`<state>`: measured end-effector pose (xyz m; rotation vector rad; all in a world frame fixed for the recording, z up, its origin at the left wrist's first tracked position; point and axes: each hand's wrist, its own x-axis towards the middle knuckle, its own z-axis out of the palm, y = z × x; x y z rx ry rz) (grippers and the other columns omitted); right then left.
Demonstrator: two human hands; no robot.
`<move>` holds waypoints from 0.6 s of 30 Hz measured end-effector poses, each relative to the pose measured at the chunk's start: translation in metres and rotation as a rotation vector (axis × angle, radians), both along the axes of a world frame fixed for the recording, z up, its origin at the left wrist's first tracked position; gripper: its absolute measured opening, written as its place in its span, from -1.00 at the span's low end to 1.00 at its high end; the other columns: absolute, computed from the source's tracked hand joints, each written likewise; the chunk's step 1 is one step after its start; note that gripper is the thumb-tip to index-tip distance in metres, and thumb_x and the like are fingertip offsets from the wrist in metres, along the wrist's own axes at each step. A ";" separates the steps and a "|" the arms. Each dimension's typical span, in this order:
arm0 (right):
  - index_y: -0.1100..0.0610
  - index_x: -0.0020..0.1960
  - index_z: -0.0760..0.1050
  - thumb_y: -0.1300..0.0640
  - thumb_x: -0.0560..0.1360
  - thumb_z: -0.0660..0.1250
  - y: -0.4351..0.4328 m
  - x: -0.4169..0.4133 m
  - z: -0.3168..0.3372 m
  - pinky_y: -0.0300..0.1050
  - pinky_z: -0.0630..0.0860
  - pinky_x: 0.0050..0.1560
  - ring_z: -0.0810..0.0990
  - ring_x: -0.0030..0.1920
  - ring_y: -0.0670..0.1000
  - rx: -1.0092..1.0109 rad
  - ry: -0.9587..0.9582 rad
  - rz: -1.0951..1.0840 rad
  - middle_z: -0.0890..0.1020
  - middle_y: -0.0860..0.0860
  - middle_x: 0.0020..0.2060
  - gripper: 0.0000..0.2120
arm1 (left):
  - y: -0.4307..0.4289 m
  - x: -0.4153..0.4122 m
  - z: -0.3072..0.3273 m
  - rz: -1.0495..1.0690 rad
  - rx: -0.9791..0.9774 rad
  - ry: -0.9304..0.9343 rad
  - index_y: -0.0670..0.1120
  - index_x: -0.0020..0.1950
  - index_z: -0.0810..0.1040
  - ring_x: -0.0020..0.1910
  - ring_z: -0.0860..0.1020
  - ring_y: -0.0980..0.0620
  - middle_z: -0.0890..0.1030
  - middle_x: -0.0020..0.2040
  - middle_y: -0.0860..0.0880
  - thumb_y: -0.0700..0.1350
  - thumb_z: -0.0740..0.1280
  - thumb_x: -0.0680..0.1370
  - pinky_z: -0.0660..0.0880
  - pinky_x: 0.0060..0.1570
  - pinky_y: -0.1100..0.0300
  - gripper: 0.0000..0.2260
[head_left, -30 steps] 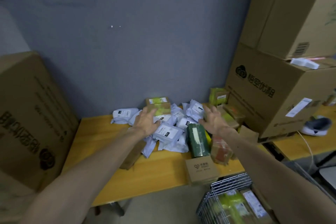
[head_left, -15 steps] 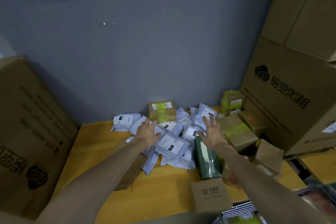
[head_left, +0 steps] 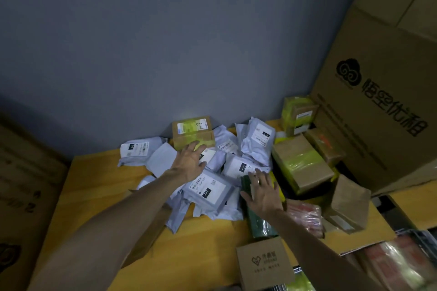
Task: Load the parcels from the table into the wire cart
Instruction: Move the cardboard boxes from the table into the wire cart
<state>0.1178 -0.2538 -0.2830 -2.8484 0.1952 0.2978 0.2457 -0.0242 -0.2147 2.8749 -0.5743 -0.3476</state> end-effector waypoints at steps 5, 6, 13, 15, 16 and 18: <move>0.06 0.61 -0.02 -0.35 0.54 0.02 0.004 0.004 -0.032 0.41 0.08 0.43 -0.12 0.58 0.22 -0.042 0.071 -0.053 -0.03 0.14 0.59 -0.21 | -0.007 0.053 -0.025 -0.030 0.016 0.034 0.00 0.56 0.22 0.50 0.20 -0.22 0.13 0.58 -0.15 -0.04 0.29 0.61 0.21 0.45 -0.03 -0.46; 0.07 0.61 -0.02 -0.37 0.52 0.01 0.005 0.005 -0.036 0.44 0.14 0.40 -0.09 0.58 0.23 -0.054 0.075 -0.056 -0.01 0.15 0.59 -0.19 | -0.008 0.065 -0.031 -0.043 0.020 0.037 0.01 0.56 0.22 0.48 0.22 -0.22 0.15 0.57 -0.15 -0.05 0.31 0.59 0.22 0.44 -0.03 -0.45; 0.13 0.55 0.17 -0.25 0.51 0.13 0.007 0.007 -0.055 0.37 0.44 0.24 0.09 0.53 0.29 -0.077 -0.004 -0.103 0.16 0.20 0.55 -0.27 | -0.006 0.158 -0.058 -0.125 0.014 0.024 -0.05 0.50 0.33 0.47 0.27 -0.19 0.27 0.53 -0.11 -0.06 0.40 0.53 0.24 0.41 0.00 -0.44; 0.20 0.49 0.29 -0.20 0.50 0.17 0.006 0.016 -0.055 0.37 0.45 0.23 0.14 0.52 0.30 -0.063 -0.074 -0.107 0.24 0.24 0.51 -0.31 | -0.004 0.181 -0.064 -0.124 0.011 0.045 -0.03 0.51 0.33 0.49 0.25 -0.17 0.25 0.54 -0.10 -0.04 0.42 0.51 0.25 0.41 0.01 -0.41; 0.23 0.46 0.34 -0.18 0.50 0.19 0.006 0.023 -0.052 0.37 0.45 0.24 0.17 0.50 0.30 -0.060 -0.111 -0.109 0.28 0.26 0.49 -0.33 | -0.003 0.190 -0.067 -0.126 0.022 0.066 -0.02 0.52 0.31 0.50 0.22 -0.15 0.23 0.56 -0.10 -0.02 0.42 0.50 0.25 0.42 0.02 -0.39; 0.24 0.41 0.41 -0.13 0.48 0.25 0.006 0.042 -0.043 0.33 0.43 0.29 0.19 0.48 0.30 -0.056 -0.201 -0.128 0.32 0.27 0.45 -0.38 | 0.000 0.204 -0.074 -0.149 0.058 0.113 0.00 0.55 0.26 0.53 0.19 -0.14 0.17 0.58 -0.09 0.01 0.41 0.51 0.23 0.44 0.02 -0.36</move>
